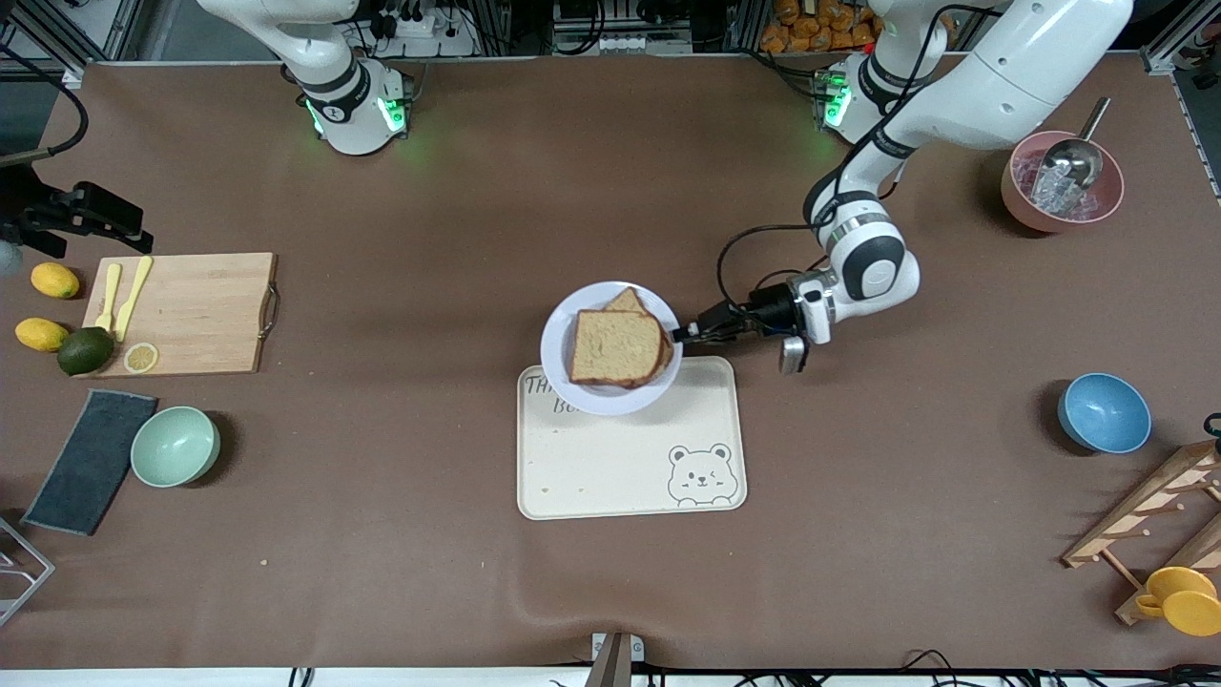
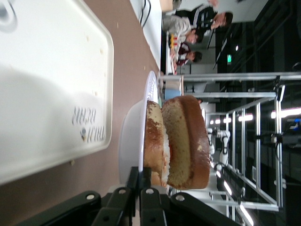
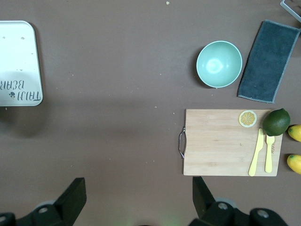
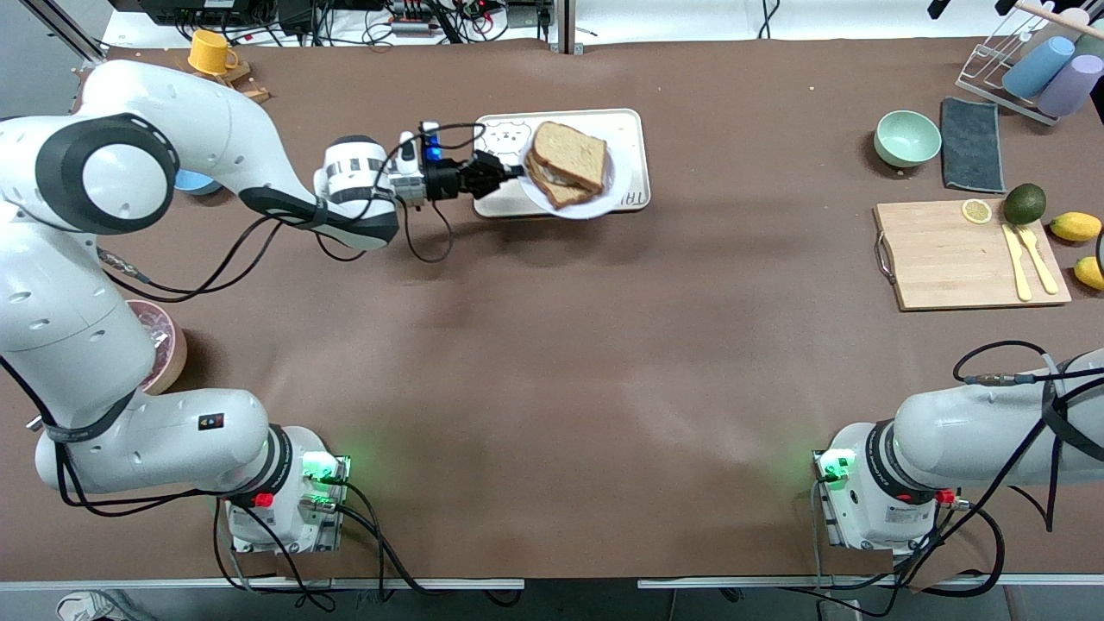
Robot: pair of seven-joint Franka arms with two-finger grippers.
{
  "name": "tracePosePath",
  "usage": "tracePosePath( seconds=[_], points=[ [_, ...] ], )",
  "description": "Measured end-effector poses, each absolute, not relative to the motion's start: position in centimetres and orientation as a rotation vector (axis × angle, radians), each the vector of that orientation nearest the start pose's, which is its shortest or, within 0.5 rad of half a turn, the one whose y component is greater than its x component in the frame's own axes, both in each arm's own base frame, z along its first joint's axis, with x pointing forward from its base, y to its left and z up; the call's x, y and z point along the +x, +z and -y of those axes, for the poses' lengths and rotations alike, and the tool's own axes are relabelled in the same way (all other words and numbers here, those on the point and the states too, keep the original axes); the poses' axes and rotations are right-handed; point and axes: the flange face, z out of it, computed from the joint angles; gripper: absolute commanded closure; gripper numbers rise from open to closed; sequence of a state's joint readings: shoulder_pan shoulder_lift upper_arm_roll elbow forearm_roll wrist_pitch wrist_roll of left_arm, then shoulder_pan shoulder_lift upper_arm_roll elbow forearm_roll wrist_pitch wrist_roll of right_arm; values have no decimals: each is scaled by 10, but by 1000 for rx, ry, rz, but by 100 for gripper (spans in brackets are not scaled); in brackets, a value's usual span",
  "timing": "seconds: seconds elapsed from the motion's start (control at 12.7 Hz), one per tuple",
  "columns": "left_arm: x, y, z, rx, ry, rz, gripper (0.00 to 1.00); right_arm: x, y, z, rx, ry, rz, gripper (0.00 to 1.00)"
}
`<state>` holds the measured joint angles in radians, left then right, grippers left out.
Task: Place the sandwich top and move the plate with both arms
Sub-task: 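Slide the plate with the left gripper onto the bear tray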
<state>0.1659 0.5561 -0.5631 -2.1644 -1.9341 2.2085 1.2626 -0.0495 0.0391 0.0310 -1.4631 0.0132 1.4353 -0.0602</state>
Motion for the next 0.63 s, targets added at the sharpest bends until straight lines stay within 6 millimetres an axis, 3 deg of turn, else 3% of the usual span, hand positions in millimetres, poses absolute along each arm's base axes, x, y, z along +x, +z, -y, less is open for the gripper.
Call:
tracePosePath(
  seconds=[0.39,0.63],
  points=[
    [524,185,211,1710,274,-254,100,553,642,9,-3122,102,67,0],
    [536,179,201,1698,285,-289,100,553,641,9,-3122,101,67,0]
  ],
)
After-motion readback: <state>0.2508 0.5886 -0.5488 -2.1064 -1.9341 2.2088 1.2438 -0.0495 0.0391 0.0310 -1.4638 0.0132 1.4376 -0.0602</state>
